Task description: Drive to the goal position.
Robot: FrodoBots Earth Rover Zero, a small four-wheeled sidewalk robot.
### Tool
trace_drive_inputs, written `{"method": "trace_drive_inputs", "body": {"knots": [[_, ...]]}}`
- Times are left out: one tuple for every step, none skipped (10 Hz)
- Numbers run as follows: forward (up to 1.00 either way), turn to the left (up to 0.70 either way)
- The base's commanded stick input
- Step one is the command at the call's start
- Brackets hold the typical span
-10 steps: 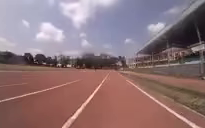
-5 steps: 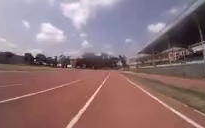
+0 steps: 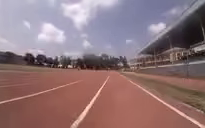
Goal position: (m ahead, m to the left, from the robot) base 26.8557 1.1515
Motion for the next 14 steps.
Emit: {"method": "trace_drive_inputs", "body": {"knots": [[0.7, -0.35], [0.7, -0.35], [0.7, -0.35], [0.7, -0.35], [0.7, -0.35], [0.7, -0.35], [0.7, -0.35], [0.7, -0.35], [0.7, -0.35], [0.7, -0.35], [0.7, -0.35], [0.7, -0.35], [0.7, 0.0], [0.7, 0.0]]}}
